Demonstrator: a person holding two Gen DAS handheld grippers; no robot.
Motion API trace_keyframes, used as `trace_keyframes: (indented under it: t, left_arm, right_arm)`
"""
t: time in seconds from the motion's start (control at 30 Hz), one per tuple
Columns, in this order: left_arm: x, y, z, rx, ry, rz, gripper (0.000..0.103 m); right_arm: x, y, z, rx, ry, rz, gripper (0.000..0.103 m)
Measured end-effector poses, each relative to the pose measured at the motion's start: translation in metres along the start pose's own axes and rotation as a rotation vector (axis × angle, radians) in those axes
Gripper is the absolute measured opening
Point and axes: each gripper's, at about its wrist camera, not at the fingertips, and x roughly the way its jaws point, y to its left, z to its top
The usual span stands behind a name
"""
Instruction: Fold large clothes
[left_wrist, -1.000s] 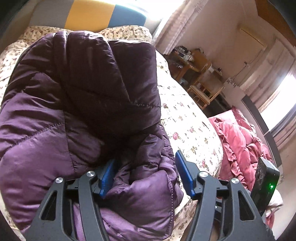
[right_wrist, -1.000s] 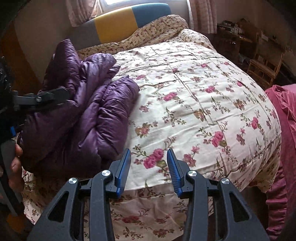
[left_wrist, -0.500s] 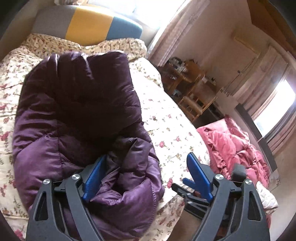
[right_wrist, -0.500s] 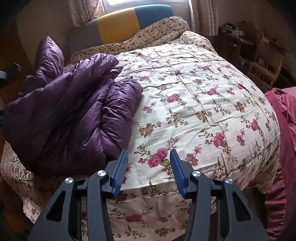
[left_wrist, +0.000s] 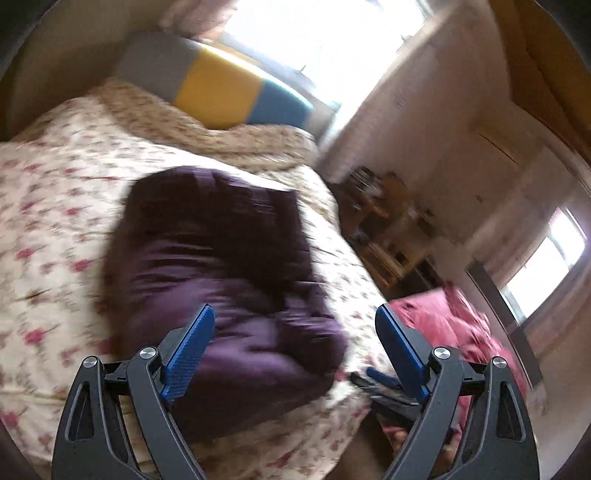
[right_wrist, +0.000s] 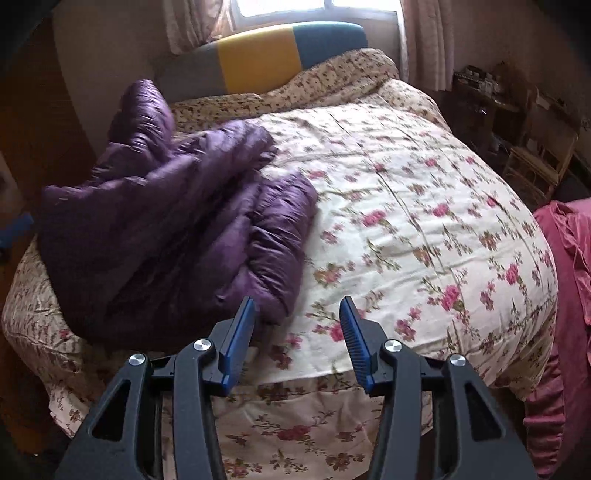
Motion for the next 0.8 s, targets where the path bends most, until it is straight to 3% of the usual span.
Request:
trace_keyframes:
  t: [0.13,0.27,0.5,0.8]
  left_arm:
    - [-0.004,0.058,-0.013,-0.089,0.021,0.162,0.09]
    - [0.004,0.092,-0.032,-0.135,0.061,0.267,0.089]
    - [0.017,0.088,-0.044,-0.088,0.077,0.32,0.089]
    - [0.02,0.072,-0.05,-0.065,0.069,0.372,0.068]
  right_arm:
    - [-0.008,0.017,0.006,-0.036,-0.023,0.037,0.048]
    - [-0.015,0.033,0.011,-0.072,-0.038,0.073,0.051]
    - [-0.018,0.051,0.015,-0.11,-0.046,0.103,0.053]
    - [-0.046,0.087,0.031,-0.164,-0.133,0.19,0.055]
